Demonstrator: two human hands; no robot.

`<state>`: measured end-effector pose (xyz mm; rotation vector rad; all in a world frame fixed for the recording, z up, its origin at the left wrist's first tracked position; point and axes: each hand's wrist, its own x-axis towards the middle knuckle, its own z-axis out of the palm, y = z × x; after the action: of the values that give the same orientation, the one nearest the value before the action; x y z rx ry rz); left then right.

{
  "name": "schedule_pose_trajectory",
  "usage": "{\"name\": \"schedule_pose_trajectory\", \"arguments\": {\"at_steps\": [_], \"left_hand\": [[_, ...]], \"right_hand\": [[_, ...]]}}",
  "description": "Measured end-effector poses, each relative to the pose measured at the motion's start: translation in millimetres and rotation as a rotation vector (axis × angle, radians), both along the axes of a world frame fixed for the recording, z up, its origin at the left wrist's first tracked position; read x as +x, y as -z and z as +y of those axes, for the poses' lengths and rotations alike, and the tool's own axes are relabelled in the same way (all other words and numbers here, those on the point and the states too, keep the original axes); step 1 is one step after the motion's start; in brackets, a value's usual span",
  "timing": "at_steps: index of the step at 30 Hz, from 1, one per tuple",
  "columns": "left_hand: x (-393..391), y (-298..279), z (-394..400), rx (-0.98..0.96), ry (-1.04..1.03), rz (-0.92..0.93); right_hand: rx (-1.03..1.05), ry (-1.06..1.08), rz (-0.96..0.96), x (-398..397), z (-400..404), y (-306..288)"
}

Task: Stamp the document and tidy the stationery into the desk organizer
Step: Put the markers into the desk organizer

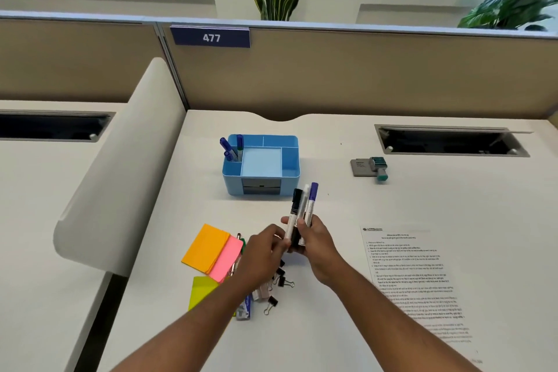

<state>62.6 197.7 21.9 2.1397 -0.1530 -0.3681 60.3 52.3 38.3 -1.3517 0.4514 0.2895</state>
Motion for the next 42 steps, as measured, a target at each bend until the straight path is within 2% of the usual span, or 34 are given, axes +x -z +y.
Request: {"name": "schedule_pose_trajectory", "arguments": {"at_steps": [7,11,15,17,24,29,32,35,39,42], "left_hand": [[-2.3,-2.5,-2.2,0.034,0.127,-0.055],[-2.8,-12.2,-8.7,-0.031,-0.105,-0.03],[-0.6,-22.8,-23.7,-0.378,-0.208,0.296],[-1.3,-30.0,-30.0,-0.489,-0.229,0.445],[2.2,-37.0,-33.3,-0.519,-0.36,0.419],[16.3,-48.7,-23.6,-0.513,-0.398,0.628],[14.6,-48.9,-15.7,-0.644,-0.355,0.829],[13.6,-40.4,-15.6,-0.765,-0.318,0.867],[16.8,-28.3,-18.6,-0.775,-0.286,0.838],[18.2,-27.5,-21.3,-0.735,-0.28,0.752]], "right_hand": [[-0.107,-0.035,-0.033,-10.8,-9.6,2.3],[-0.22,-0.02,-0.059,-11.6,-8.8,9.6],[-0.319,-0.079,-0.152,-13.4,-4.1,4.8],[-0.379,-0.1,-0.177,-16.4,-0.8,0.2],[-0.523,-0.13,-0.354,-21.1,-8.0,3.7],[-0.867,-0.124,-0.711,-15.6,-20.8,6.3],[-0.967,-0.243,-0.804,-7.3,-30.5,6.6],[-1.032,-0.3,-0.877,-2.6,-36.1,8.2],[-0.987,-0.314,-0.809,-2.2,-39.2,13.3],[-0.865,-0.146,-0.62,-7.0,-37.9,12.2]]}}
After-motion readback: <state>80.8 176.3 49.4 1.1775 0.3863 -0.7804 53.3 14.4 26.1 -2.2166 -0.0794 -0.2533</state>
